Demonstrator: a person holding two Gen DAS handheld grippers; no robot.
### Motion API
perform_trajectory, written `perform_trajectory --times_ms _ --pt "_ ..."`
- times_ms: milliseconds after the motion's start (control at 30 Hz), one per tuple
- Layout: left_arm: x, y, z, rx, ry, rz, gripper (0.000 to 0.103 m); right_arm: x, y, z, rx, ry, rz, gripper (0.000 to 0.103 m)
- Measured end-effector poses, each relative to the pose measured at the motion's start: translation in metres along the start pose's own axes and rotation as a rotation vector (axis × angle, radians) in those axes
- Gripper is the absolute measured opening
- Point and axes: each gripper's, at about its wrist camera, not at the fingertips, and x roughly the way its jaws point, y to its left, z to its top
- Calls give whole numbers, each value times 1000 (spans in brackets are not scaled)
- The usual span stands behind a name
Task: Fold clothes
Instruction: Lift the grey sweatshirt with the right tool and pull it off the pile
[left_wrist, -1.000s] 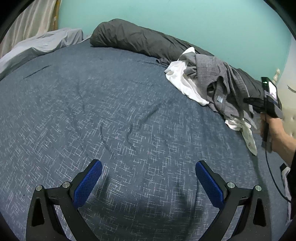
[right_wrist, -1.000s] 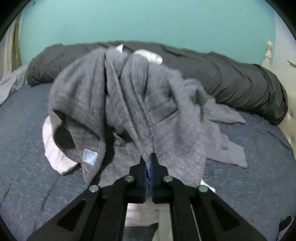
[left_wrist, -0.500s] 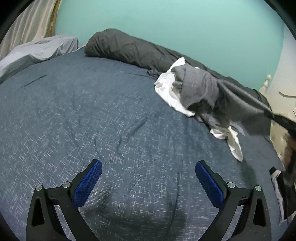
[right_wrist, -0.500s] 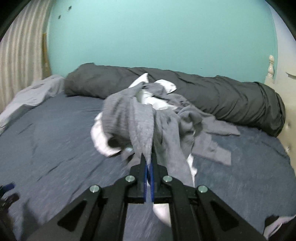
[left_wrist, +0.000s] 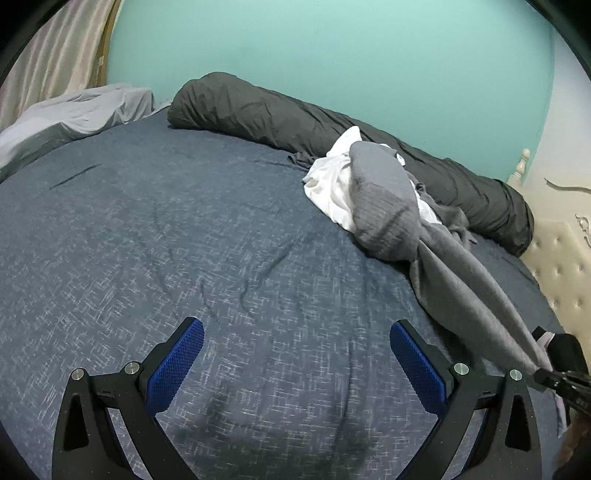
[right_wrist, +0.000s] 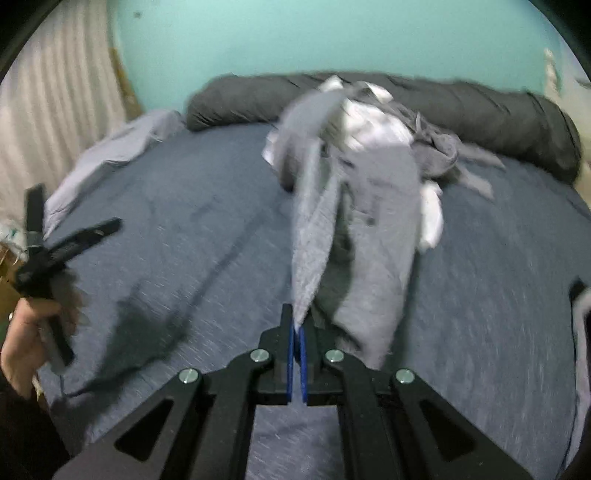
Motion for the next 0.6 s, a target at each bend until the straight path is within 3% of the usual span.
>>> perform_trajectory --times_ms 200,233,333,433,600 --pt "7 8 0 -13 6 6 103 -2 -19 30 87 -77 -94 5" --pt "9 9 0 -16 8 5 103 2 -15 38 61 -84 -100 11" --pt "14 8 -1 -17 13 6 103 27 -8 63 7 -69 -78 57" --pt "19 6 -3 -1 23 7 103 65 -4 86 1 -38 -51 60" --pt "28 7 -6 6 39 20 103 121 3 119 18 -25 -91 63"
